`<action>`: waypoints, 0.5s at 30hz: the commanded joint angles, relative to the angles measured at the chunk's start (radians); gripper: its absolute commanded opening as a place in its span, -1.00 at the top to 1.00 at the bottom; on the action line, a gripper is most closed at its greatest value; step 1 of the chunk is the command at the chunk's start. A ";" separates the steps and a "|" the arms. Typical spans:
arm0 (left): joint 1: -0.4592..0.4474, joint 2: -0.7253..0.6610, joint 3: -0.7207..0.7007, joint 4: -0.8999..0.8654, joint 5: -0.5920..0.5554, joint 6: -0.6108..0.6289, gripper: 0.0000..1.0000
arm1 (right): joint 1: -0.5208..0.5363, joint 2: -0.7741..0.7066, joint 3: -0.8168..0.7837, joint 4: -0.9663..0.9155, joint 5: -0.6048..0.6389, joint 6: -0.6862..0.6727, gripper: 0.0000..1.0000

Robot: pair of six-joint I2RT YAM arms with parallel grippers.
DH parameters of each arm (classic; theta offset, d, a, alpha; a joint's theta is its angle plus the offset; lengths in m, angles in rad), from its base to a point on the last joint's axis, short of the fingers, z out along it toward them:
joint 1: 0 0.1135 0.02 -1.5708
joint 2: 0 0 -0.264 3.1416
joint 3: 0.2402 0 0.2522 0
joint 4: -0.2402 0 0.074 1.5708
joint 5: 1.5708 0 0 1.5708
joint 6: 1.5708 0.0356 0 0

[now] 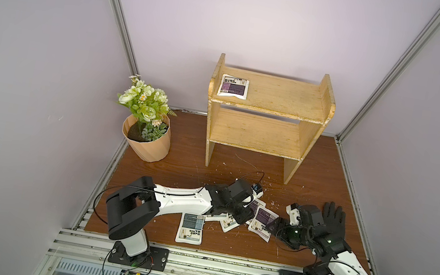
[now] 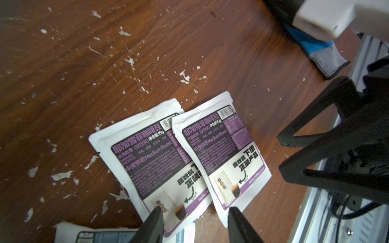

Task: Place the bagged coffee beans on the shelf by color
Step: Pick up the bagged coffee beans at the center of the board.

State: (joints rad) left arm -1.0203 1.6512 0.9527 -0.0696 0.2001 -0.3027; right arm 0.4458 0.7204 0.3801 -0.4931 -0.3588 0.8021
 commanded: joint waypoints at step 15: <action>-0.004 0.086 0.047 0.014 0.076 0.005 -0.10 | -0.123 0.041 -0.065 0.130 -0.153 -0.059 -0.35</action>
State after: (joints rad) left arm -1.0203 1.7344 0.9741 -0.0631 0.2504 -0.3065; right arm 0.3355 0.7532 0.3134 -0.3847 -0.4774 0.7773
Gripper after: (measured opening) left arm 0.549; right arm 0.678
